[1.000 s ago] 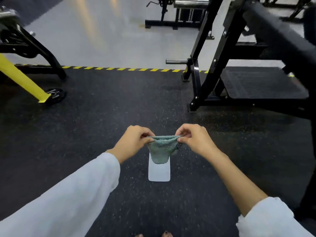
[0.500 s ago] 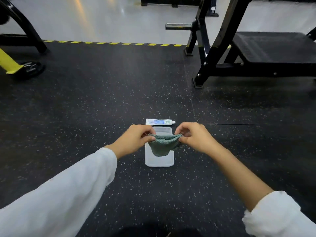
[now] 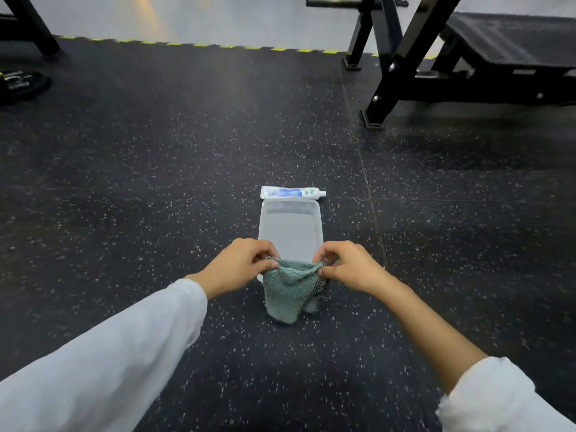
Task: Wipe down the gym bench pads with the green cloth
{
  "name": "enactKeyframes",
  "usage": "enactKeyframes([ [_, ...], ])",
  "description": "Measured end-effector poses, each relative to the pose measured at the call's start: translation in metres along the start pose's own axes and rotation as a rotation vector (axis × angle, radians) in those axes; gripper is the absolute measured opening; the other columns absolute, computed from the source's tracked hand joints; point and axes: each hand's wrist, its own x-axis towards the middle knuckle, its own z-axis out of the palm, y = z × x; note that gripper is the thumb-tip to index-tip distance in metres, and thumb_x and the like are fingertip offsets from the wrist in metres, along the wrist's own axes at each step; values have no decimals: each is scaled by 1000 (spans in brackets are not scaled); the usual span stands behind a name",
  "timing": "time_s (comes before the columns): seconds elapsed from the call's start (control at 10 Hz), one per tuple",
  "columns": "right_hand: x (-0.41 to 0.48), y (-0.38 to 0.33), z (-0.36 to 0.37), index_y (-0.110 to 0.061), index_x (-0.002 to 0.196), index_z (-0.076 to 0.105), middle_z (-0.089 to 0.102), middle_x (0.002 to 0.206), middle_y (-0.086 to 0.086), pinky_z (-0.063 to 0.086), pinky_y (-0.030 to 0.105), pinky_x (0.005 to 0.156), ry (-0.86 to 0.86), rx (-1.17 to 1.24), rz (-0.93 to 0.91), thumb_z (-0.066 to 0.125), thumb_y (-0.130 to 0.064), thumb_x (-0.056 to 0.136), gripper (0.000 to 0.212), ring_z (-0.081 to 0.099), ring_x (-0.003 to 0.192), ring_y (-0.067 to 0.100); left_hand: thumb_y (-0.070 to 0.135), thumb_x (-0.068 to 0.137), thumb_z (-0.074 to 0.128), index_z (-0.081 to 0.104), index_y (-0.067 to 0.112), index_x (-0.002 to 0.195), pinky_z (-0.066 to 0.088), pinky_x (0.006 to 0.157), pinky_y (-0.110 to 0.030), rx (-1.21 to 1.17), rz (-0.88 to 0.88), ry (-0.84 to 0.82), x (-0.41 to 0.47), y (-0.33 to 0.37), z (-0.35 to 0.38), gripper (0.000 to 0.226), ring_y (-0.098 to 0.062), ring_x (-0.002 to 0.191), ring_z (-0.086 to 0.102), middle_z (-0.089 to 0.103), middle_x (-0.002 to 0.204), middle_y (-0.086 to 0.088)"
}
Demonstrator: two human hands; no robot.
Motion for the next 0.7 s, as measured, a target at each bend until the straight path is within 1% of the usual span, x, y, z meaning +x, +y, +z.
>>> enactKeyframes([
  [0.1, 19, 17, 18, -24, 87, 63, 59, 84, -3, 40, 25, 66, 39, 18, 26, 69, -9, 85, 16, 50, 70, 10, 25, 92, 65, 70, 22, 93, 47, 68, -22, -13, -64, 32, 13, -15, 19, 5, -13, 75, 63, 68, 85, 5],
  [0.2, 39, 32, 34, -22, 89, 62, 60, 89, -1, 38, 25, 68, 85, 41, 73, 67, -9, 86, 15, 53, 81, 14, 22, 93, 65, 67, 23, 90, 51, 68, -28, -45, -124, 62, 28, -28, 35, 4, -12, 65, 60, 66, 82, 4],
  [0.3, 54, 40, 46, -21, 95, 64, 58, 94, -2, 37, 25, 70, 135, 38, 107, 64, -10, 88, 13, 52, 83, 14, 21, 94, 63, 66, 21, 96, 46, 66, -26, -40, -169, 120, 40, -36, 47, 4, -7, 63, 56, 64, 84, 3],
  [0.4, 63, 46, 54, -20, 101, 64, 59, 100, -2, 43, 30, 76, 155, 4, 114, 62, -13, 90, 13, 54, 89, 17, 21, 94, 61, 65, 20, 103, 48, 72, -30, -18, -201, 162, 47, -43, 57, 10, -12, 74, 57, 65, 91, 2],
  [0.5, 69, 48, 59, -21, 104, 63, 60, 106, -1, 47, 34, 80, 164, -52, 143, 60, -16, 91, 14, 57, 94, 20, 19, 93, 61, 65, 23, 103, 51, 77, -34, -1, -246, 166, 50, -51, 62, 12, -14, 76, 57, 66, 97, 5],
  [0.6, 75, 45, 67, -19, 114, 62, 59, 115, 2, 46, 34, 82, 186, -125, 135, 58, -18, 93, 21, 58, 102, 22, 16, 92, 59, 64, 22, 105, 51, 76, -32, 14, -255, 186, 51, -55, 62, 16, -10, 72, 55, 65, 95, 9],
  [0.7, 78, 44, 73, -19, 121, 58, 56, 123, 3, 47, 34, 84, 181, -153, 138, 55, -18, 95, 26, 58, 105, 21, 13, 92, 57, 67, 20, 102, 52, 75, -33, -32, -290, 198, 50, -57, 64, 16, -5, 68, 55, 59, 79, 16],
])
